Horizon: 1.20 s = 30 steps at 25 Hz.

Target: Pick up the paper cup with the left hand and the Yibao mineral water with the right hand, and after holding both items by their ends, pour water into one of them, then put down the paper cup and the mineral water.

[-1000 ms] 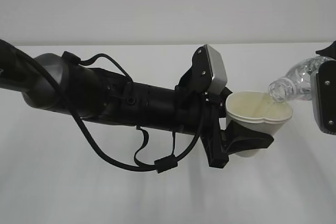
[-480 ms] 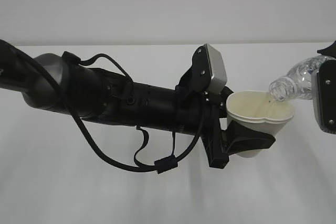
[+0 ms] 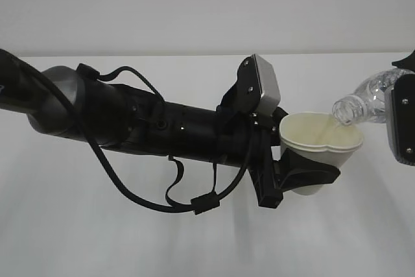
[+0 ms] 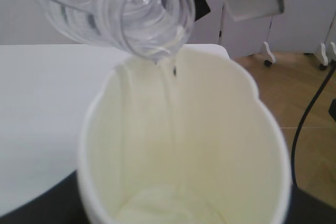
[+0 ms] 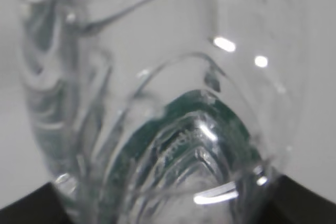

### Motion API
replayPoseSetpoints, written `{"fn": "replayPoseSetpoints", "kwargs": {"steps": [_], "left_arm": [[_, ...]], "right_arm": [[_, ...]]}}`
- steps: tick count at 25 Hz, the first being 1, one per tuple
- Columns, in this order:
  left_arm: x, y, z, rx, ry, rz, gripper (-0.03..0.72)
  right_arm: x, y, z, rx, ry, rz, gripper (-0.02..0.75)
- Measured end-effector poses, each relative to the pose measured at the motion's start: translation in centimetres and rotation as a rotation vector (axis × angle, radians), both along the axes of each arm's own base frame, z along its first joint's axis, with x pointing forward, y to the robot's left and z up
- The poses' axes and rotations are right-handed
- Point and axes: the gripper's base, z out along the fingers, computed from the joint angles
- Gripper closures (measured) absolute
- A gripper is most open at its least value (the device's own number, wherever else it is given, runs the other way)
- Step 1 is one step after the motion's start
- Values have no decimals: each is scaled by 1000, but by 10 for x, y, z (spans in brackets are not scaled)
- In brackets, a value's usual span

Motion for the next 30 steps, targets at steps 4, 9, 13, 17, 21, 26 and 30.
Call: {"fn": "replayPoseSetpoints", "kwargs": {"steps": [4, 9, 13, 17, 21, 26, 30], "left_arm": [[0, 0, 0, 2, 8, -1, 266], [-1, 0, -1, 7, 9, -7, 266], [-1, 0, -1, 7, 9, -7, 266], [-1, 0, -3, 11, 15, -6, 266], [0, 0, -7, 18, 22, -7, 266], [0, 0, -9, 21, 26, -8, 266], [-1, 0, -9, 19, 28, -8, 266]], "right_arm": [[0, 0, 0, 0, 0, 0, 276], [0, 0, 0, 0, 0, 0, 276], [0, 0, 0, 0, 0, 0, 276], [0, 0, 0, -2, 0, 1, 276], [0, 0, 0, -3, 0, 2, 276], [0, 0, 0, -3, 0, 2, 276], [0, 0, 0, -3, 0, 2, 276]]}}
